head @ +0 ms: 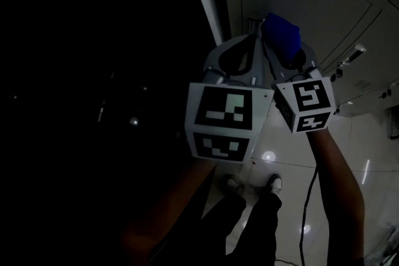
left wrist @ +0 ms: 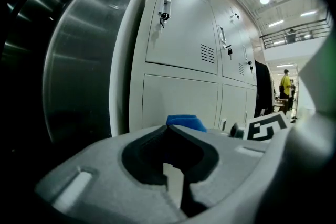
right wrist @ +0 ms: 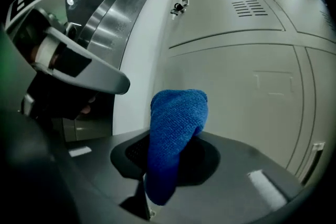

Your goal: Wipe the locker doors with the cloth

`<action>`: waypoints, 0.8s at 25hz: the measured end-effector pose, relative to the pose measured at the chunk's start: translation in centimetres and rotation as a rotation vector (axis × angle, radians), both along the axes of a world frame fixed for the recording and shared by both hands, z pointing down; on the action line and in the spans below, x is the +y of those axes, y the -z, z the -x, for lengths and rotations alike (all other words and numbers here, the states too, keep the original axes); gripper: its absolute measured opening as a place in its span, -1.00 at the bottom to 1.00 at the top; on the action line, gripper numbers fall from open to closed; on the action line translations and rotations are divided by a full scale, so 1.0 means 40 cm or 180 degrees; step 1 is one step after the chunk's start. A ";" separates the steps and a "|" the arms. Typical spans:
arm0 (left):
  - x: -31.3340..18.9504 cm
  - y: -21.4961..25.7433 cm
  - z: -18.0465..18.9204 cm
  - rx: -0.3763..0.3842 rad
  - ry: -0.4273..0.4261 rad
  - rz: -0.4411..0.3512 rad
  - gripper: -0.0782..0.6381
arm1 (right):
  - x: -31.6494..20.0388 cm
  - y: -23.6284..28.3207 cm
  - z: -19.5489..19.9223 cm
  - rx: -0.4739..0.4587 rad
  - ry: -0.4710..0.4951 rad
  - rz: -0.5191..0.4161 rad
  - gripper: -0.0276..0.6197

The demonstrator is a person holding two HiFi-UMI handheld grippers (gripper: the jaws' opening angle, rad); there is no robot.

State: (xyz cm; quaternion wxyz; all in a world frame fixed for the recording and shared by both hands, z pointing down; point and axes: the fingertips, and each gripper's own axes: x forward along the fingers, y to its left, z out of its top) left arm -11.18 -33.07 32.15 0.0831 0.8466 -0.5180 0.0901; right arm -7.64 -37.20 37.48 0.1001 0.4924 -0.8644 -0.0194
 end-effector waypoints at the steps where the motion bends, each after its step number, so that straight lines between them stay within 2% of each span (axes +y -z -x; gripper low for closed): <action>1: 0.002 -0.003 0.002 0.0011 -0.0002 0.0000 -0.78 | -0.006 -0.009 0.015 0.0009 0.0025 0.0008 -0.66; 8: -0.003 -0.023 0.006 0.0040 -0.0044 0.0055 -0.78 | -0.051 -0.066 0.114 0.0078 0.0223 0.0048 -0.66; 12: -0.004 -0.037 0.011 0.0024 -0.0067 0.0074 -0.78 | -0.067 -0.094 0.140 0.0086 0.0218 0.0107 -0.66; 15: -0.003 -0.042 0.011 0.0010 -0.0077 0.0088 -0.78 | -0.072 -0.098 0.128 0.0094 0.0161 0.0095 -0.66; 20: -0.011 -0.066 0.006 0.0009 -0.0063 0.0095 -0.78 | -0.063 -0.102 0.043 0.0089 -0.0033 0.0001 -0.66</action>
